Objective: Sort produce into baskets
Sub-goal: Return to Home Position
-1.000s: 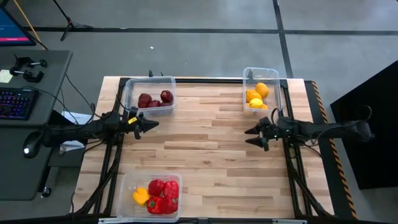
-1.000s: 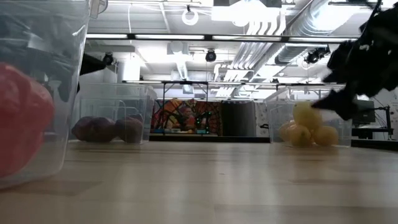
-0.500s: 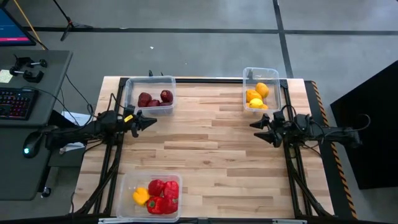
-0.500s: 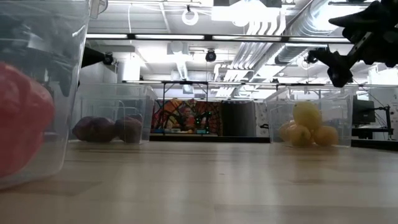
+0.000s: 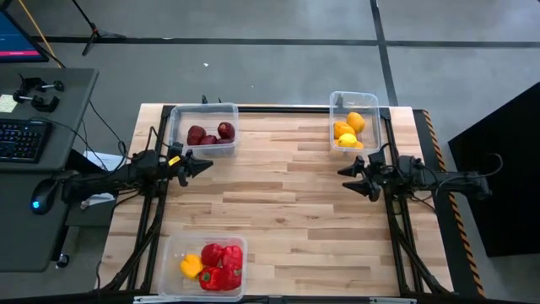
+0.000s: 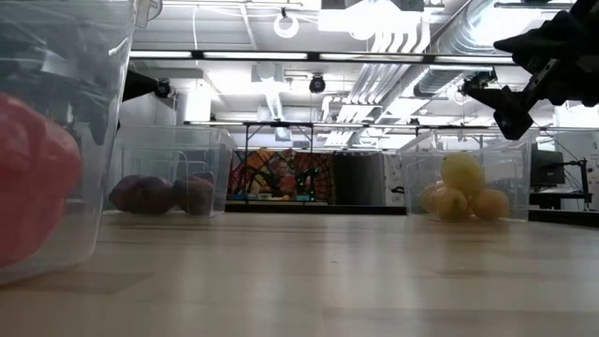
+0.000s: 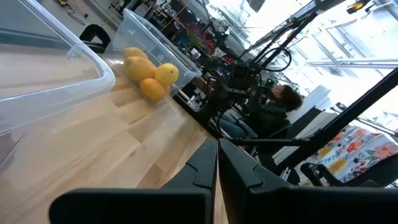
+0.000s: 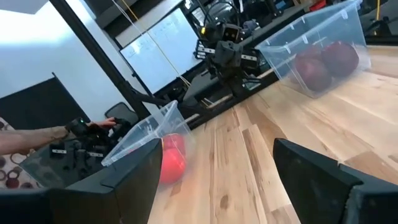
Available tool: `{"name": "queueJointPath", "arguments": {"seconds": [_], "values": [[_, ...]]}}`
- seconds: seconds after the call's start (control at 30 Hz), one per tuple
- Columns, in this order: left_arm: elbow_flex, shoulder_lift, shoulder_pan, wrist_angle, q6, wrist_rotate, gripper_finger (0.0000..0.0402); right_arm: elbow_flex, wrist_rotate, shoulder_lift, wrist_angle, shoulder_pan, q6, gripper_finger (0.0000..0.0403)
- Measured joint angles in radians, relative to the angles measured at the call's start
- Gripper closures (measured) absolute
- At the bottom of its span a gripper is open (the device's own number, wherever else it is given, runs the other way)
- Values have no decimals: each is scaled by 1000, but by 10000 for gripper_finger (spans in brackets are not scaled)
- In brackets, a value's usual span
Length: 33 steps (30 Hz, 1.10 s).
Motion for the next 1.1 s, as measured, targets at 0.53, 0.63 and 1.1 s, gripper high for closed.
{"name": "queueJointPath", "arguments": {"seconds": [0.53,0.63,1.1], "values": [[0,0,0,0,0,0,398,0,6,1,-32,0,-543,107],[0,0,0,1,0,0,398,0,7,1,-32,0,-574,107],[0,0,-14,2,0,0,398,0,7,1,-32,0,-521,107]]}}
